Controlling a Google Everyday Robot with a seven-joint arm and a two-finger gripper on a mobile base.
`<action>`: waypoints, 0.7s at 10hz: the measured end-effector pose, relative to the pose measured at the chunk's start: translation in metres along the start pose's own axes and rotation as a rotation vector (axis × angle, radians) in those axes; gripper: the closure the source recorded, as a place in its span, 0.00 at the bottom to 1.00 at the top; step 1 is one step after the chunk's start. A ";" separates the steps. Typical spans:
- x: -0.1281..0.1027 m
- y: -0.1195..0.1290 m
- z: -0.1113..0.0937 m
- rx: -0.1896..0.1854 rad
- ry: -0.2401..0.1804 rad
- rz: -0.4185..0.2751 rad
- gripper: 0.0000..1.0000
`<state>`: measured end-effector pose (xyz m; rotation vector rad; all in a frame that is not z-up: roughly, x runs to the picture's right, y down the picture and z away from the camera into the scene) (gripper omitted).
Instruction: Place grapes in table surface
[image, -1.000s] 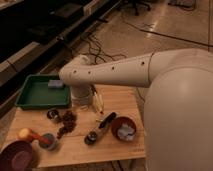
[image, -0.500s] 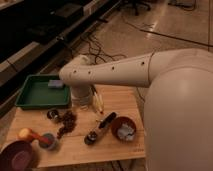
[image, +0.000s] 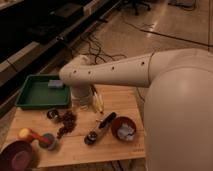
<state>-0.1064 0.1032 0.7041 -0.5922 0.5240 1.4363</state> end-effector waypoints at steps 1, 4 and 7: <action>-0.001 0.005 0.004 -0.032 -0.017 -0.019 0.35; -0.020 0.032 0.027 -0.164 -0.086 -0.088 0.35; -0.036 0.057 0.044 -0.289 -0.115 -0.164 0.35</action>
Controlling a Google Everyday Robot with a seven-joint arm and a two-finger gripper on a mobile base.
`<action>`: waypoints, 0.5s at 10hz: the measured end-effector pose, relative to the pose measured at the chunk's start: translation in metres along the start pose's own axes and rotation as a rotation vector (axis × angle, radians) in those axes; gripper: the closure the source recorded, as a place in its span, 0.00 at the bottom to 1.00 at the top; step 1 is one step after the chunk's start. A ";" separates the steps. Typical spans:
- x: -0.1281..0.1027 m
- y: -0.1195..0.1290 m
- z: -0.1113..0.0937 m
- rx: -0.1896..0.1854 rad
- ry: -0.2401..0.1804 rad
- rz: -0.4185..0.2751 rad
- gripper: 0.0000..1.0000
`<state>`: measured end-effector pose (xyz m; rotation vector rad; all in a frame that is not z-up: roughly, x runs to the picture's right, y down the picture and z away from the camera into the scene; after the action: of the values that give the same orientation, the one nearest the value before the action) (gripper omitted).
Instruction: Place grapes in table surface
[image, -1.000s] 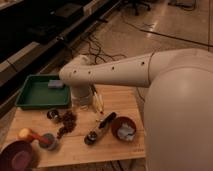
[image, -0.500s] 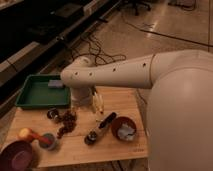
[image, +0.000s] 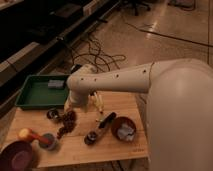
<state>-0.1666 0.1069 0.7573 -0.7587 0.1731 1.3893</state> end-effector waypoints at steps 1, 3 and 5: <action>-0.004 0.007 0.008 -0.035 0.013 -0.013 0.35; -0.008 0.010 0.022 -0.063 0.055 -0.024 0.35; -0.010 0.021 0.041 -0.069 0.114 -0.028 0.35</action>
<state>-0.2014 0.1220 0.7852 -0.8949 0.2036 1.3316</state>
